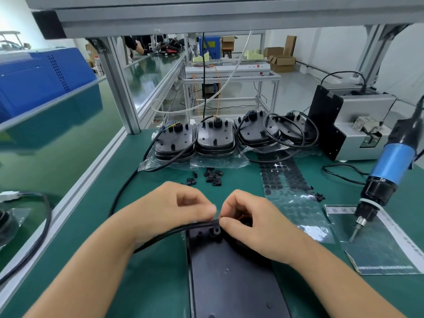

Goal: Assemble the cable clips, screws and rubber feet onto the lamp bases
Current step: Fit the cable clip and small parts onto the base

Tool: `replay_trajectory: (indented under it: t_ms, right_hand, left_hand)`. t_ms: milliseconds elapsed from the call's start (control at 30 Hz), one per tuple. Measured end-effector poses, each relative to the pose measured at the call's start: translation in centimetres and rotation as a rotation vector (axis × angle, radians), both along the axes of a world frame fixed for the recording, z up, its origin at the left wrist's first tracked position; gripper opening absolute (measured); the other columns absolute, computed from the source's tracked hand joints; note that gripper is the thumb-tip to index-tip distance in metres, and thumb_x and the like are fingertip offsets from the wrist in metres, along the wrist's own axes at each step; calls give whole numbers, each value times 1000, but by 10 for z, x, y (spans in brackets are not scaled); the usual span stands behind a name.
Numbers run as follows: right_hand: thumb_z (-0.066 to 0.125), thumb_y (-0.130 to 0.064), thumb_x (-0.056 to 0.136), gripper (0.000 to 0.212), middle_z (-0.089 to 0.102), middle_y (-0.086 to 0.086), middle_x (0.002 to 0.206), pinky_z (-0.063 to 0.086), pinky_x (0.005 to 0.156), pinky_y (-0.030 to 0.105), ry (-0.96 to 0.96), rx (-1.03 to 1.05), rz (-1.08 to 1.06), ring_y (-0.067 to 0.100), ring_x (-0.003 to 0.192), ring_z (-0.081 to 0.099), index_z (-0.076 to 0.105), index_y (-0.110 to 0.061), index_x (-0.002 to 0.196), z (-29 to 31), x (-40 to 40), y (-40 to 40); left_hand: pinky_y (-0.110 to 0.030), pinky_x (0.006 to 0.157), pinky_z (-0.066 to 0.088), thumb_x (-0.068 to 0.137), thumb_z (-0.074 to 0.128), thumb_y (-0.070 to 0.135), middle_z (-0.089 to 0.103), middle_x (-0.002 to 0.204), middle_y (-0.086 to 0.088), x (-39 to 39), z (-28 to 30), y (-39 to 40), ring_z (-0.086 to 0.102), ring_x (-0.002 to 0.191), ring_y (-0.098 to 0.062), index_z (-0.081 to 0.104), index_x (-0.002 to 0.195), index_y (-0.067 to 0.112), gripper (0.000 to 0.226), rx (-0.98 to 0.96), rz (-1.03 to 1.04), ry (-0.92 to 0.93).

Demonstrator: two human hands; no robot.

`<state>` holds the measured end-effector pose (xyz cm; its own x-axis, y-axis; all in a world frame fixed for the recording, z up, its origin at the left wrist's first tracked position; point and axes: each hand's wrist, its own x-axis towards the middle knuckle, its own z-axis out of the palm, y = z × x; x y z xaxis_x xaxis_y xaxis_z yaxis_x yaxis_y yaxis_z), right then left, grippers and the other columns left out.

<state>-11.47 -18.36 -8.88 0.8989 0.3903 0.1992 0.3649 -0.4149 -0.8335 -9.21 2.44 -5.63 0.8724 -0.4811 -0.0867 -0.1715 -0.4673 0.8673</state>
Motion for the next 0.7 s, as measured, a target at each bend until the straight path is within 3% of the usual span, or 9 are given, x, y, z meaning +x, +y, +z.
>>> replay_trajectory:
  t_ms: [133, 267, 333, 467, 533, 633, 700]
  right_hand:
    - [69, -19, 87, 7, 68, -9, 80, 45, 68, 13, 11, 14, 20, 1, 71, 60, 63, -21, 85, 2, 0, -5]
    - [70, -23, 87, 10, 72, 0, 92, 54, 81, 29, 1, 65, -21, 14, 84, 67, 68, -14, 92, 12, 3, -22]
    - [67, -21, 91, 9, 73, 4, 86, 55, 75, 33, -93, 216, -221, 21, 81, 67, 67, -13, 86, 21, 7, -37]
    - [58, -24, 94, 20, 66, -7, 62, 44, 56, 12, -300, 581, -779, 1, 58, 57, 62, -14, 78, 30, 15, -75]
    - [56, -22, 93, 20, 60, -10, 54, 40, 54, 9, -350, 688, -951, -1, 52, 51, 59, -12, 77, 30, 18, -90]
    - [54, -18, 91, 17, 56, -10, 51, 39, 52, 7, -449, 759, -1122, -2, 50, 49, 58, -10, 77, 31, 20, -105]
    - [54, -20, 90, 18, 55, -3, 58, 40, 53, 14, -478, 786, -1202, 5, 54, 49, 55, -18, 72, 30, 20, -113]
  left_hand:
    - [-21, 62, 45, 90, 66, 19, 75, 78, -3, 37, -4, -16, 60, 64, -4, 74, 83, 9, 15, -40, 294, -23]
    - [-12, 52, 42, 87, 69, 18, 74, 70, 2, 62, 8, -53, 59, 58, -1, 74, 80, 7, 14, 8, 243, -94]
    - [-8, 48, 40, 85, 71, 21, 71, 64, 4, 71, 23, -81, 55, 49, 2, 75, 77, 10, 14, 64, 153, -199]
    - [-5, 43, 35, 84, 72, 22, 63, 58, 12, 74, 31, -153, 48, 42, 4, 77, 81, 16, 8, 243, -91, -302]
    - [-2, 50, 38, 86, 71, 19, 55, 59, 18, 72, 22, -188, 52, 51, 8, 77, 89, 15, 8, 340, -180, -370]
    - [-21, 73, 48, 86, 70, 17, 57, 70, 13, 72, 6, -223, 54, 70, -6, 75, 99, 14, 15, 444, -237, -420]
    - [-27, 79, 48, 84, 73, 17, 68, 89, 3, 71, -4, -236, 59, 84, -15, 74, 104, 13, 21, 505, -264, -438]
